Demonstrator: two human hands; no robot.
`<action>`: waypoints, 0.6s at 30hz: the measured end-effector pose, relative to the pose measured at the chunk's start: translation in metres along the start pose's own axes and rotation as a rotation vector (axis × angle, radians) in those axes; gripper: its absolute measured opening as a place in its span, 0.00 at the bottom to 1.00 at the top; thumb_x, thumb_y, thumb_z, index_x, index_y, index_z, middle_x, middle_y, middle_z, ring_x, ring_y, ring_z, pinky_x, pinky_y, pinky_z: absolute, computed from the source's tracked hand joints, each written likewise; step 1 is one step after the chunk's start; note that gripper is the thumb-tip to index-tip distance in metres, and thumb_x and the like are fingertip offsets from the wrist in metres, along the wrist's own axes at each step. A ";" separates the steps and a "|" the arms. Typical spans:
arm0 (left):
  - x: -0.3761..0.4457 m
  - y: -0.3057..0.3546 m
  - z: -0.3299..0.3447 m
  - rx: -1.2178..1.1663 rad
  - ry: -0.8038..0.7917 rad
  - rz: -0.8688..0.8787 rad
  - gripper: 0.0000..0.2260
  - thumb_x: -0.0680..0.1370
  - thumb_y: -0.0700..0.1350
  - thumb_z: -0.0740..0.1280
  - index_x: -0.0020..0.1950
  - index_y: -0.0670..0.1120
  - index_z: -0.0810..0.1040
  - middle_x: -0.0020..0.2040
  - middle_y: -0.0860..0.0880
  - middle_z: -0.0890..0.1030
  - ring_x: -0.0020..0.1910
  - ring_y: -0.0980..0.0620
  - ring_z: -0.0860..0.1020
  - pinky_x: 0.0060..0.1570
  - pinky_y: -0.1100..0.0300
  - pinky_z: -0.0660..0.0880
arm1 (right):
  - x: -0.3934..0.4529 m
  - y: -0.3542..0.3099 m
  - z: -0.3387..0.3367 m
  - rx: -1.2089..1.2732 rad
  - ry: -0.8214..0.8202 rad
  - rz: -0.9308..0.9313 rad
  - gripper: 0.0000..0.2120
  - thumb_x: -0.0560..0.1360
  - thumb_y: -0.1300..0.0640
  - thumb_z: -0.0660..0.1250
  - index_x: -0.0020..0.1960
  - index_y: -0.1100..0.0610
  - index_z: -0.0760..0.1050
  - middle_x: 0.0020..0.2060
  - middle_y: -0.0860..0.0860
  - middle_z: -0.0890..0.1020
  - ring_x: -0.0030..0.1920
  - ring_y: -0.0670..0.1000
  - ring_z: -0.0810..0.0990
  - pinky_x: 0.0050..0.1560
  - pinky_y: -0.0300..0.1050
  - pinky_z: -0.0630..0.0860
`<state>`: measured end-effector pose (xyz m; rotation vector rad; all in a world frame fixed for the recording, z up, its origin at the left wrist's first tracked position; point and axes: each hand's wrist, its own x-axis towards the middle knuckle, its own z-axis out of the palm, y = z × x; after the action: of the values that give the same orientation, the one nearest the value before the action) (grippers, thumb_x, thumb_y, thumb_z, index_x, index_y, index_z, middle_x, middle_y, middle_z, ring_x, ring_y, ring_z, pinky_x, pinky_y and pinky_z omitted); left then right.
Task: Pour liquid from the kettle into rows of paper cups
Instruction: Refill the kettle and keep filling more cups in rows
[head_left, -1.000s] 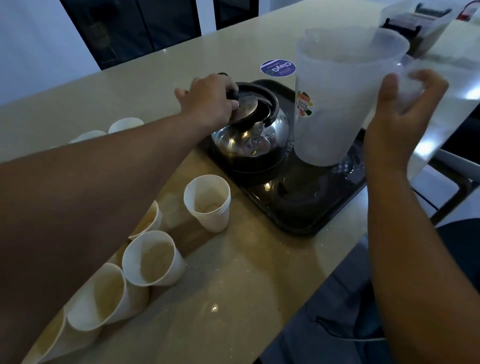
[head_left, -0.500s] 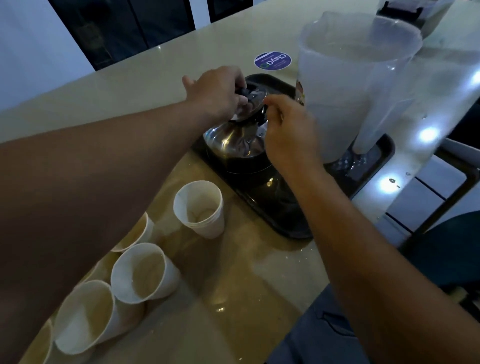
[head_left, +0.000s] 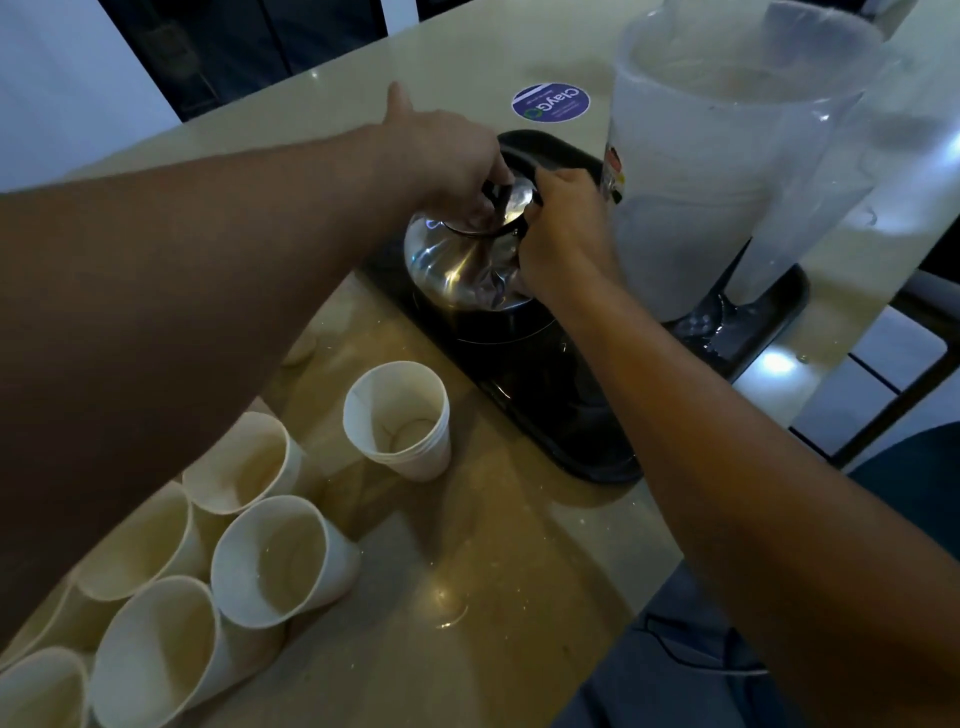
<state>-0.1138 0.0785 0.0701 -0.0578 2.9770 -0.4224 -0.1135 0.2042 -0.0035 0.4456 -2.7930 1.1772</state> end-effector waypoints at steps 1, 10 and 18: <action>0.001 0.000 -0.002 0.023 -0.029 0.004 0.19 0.81 0.56 0.65 0.73 0.63 0.70 0.67 0.51 0.76 0.70 0.43 0.69 0.71 0.38 0.50 | 0.000 0.000 0.000 0.032 -0.003 0.015 0.18 0.80 0.67 0.60 0.69 0.61 0.73 0.68 0.55 0.72 0.64 0.55 0.74 0.60 0.44 0.72; 0.003 0.000 -0.005 0.073 -0.016 0.028 0.19 0.80 0.56 0.67 0.71 0.62 0.72 0.66 0.51 0.77 0.69 0.43 0.70 0.71 0.40 0.52 | -0.001 0.009 0.008 0.136 0.069 0.006 0.19 0.82 0.62 0.60 0.73 0.57 0.72 0.70 0.52 0.73 0.69 0.51 0.71 0.63 0.41 0.66; 0.005 0.007 -0.013 0.087 -0.086 0.028 0.20 0.78 0.61 0.66 0.69 0.57 0.76 0.66 0.49 0.76 0.70 0.41 0.69 0.72 0.34 0.50 | -0.001 0.009 0.010 0.184 0.099 0.092 0.21 0.82 0.57 0.62 0.75 0.50 0.70 0.73 0.47 0.72 0.72 0.50 0.70 0.71 0.65 0.64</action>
<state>-0.1211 0.0887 0.0798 -0.0254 2.8679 -0.5311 -0.1149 0.2035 -0.0173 0.2652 -2.6587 1.4417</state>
